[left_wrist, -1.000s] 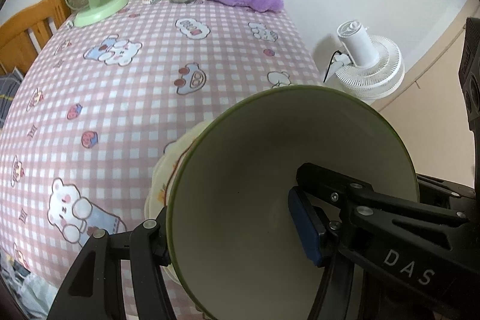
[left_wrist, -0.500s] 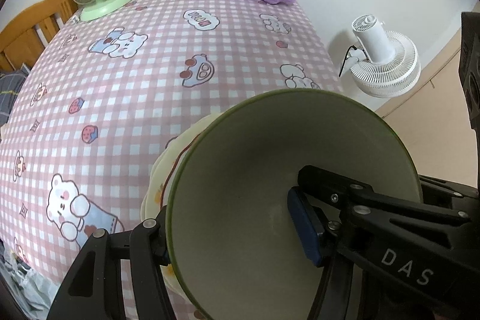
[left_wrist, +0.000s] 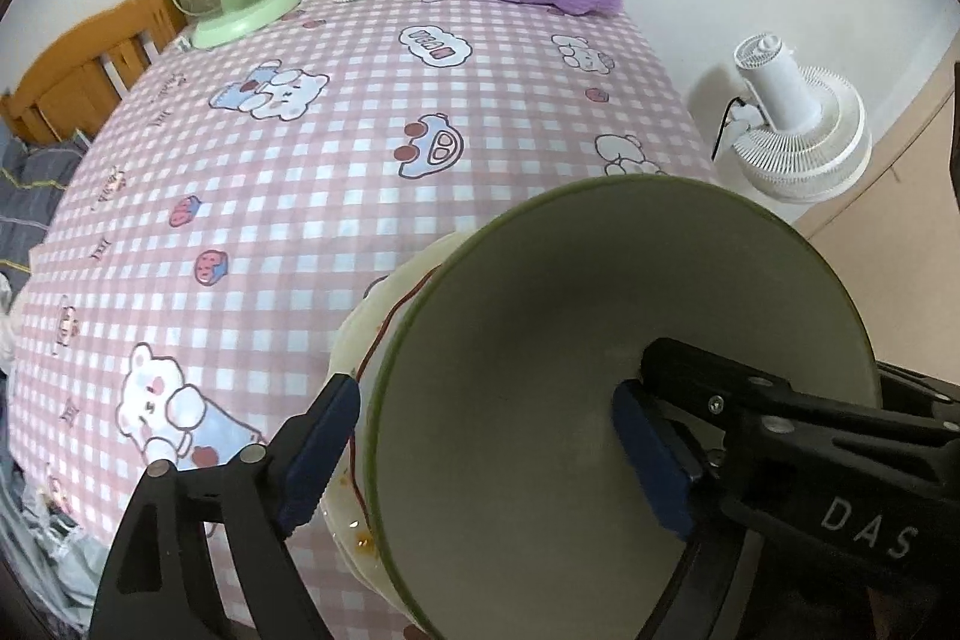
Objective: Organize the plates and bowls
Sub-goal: 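Lower the nested bowls onto the plates and open both grippers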
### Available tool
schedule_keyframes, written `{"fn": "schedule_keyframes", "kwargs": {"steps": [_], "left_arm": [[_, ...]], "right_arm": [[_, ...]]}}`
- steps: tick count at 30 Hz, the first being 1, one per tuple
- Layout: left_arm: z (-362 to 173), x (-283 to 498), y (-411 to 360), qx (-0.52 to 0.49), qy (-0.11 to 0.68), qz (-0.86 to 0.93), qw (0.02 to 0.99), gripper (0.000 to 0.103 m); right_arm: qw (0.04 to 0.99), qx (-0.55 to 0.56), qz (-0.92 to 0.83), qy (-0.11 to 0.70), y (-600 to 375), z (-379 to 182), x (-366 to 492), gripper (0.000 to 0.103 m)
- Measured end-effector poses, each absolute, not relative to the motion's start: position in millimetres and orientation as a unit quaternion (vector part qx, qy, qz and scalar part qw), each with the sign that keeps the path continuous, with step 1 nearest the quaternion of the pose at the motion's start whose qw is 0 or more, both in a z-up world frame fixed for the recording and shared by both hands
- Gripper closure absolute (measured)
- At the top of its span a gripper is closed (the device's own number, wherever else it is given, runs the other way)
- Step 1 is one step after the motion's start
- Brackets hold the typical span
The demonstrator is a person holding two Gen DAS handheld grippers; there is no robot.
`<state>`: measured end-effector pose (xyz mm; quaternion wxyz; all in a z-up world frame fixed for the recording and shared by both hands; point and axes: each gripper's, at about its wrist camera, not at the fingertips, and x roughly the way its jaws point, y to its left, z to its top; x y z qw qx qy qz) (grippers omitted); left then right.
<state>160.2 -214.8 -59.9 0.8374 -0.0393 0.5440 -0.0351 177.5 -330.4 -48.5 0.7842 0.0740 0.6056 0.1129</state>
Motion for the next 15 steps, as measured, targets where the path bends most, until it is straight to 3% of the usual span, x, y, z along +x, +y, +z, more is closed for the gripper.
{"fn": "schedule_keyframes", "kwargs": {"steps": [15], "left_arm": [[2,137,-181,-0.001,0.446,-0.061,0.893,0.015]], "right_arm": [[0.846,0.05,0.048,0.529,-312,17,146,0.041]]}}
